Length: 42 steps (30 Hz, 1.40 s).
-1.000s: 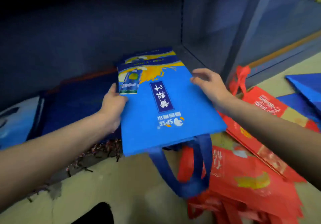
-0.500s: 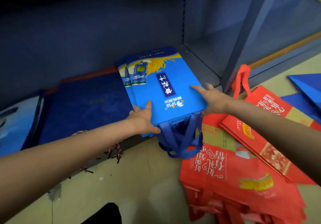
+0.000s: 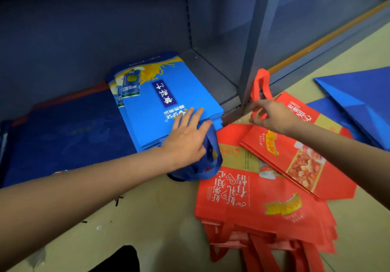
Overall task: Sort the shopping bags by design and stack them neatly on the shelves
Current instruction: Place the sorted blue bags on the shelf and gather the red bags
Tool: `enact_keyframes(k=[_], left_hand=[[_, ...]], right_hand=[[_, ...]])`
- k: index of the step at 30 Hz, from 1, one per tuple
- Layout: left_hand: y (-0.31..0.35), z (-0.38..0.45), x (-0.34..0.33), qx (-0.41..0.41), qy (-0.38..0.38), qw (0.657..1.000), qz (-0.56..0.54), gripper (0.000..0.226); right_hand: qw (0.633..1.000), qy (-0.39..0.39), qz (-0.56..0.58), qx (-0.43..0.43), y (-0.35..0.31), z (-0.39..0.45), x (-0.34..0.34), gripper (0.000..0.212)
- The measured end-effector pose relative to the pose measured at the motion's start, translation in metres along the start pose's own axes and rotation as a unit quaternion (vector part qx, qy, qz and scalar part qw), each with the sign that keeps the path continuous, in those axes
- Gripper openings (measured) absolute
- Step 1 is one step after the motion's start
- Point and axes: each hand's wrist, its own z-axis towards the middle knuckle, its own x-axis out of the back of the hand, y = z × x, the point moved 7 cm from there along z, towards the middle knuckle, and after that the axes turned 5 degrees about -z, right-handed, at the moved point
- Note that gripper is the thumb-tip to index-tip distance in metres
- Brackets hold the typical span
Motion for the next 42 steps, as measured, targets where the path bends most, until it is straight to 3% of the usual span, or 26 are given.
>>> enact_keyframes(k=[3,5,7,10,13,17,19,22,24,28,32,35,37,40,42], left_hand=[[0.029,0.021,-0.011,-0.024,-0.01,1.0,0.0,0.065],[0.046,0.028,-0.023,-0.048,-0.019,0.998,0.024,0.063],[0.061,0.028,-0.035,-0.086,-0.029,0.994,0.057,0.063],[0.074,0.025,-0.047,-0.123,-0.05,0.989,0.069,0.062],[0.076,0.026,-0.046,-0.132,-0.038,0.99,0.04,0.063],[0.073,0.035,-0.015,-0.168,0.079,0.979,-0.079,0.06],[0.067,0.042,0.006,-0.174,0.161,0.965,-0.109,0.056],[0.067,0.049,0.032,-0.185,0.232,0.942,-0.155,0.052],[0.071,0.053,0.035,-0.197,0.238,0.937,-0.165,0.05],[0.089,0.058,0.004,-0.227,0.129,0.948,-0.183,0.056],[0.118,0.038,-0.04,-0.305,-0.015,0.937,-0.169,0.066],[0.124,0.025,-0.063,-0.294,-0.117,0.94,-0.124,0.079],[0.116,0.026,-0.082,-0.26,-0.185,0.945,-0.074,0.08],[0.097,0.021,-0.114,-0.194,-0.299,0.934,0.016,0.067],[0.087,0.01,-0.13,-0.163,-0.349,0.921,0.056,0.069]], right_hand=[[0.985,-0.13,-0.05,-0.098,0.048,-0.04,-0.043,0.089],[0.956,-0.215,-0.154,-0.126,0.066,-0.075,-0.082,0.107],[0.941,-0.209,-0.246,-0.106,0.068,-0.096,-0.099,0.096],[0.95,-0.139,-0.267,-0.078,0.069,-0.097,-0.087,0.059],[0.951,-0.117,-0.283,-0.044,0.068,-0.088,-0.059,0.034],[0.975,0.06,-0.208,-0.059,0.075,-0.065,0.044,0.03],[0.98,0.113,-0.162,0.003,0.065,-0.058,0.085,0.035],[0.983,0.07,-0.114,0.123,0.033,-0.066,0.093,0.037],[0.985,0.022,-0.087,0.147,0.024,-0.08,0.086,0.036],[0.987,0.003,0.029,0.161,0.035,-0.099,0.09,0.035],[0.991,-0.004,0.11,0.081,0.084,-0.113,0.086,0.047],[0.99,-0.082,0.116,0.026,0.118,-0.131,0.054,0.052],[0.987,-0.132,0.092,-0.029,0.135,-0.141,0.023,0.041],[0.98,-0.068,0.122,-0.143,0.156,-0.142,-0.011,0.021],[0.944,-0.047,0.153,-0.288,0.174,-0.147,-0.039,0.041]])
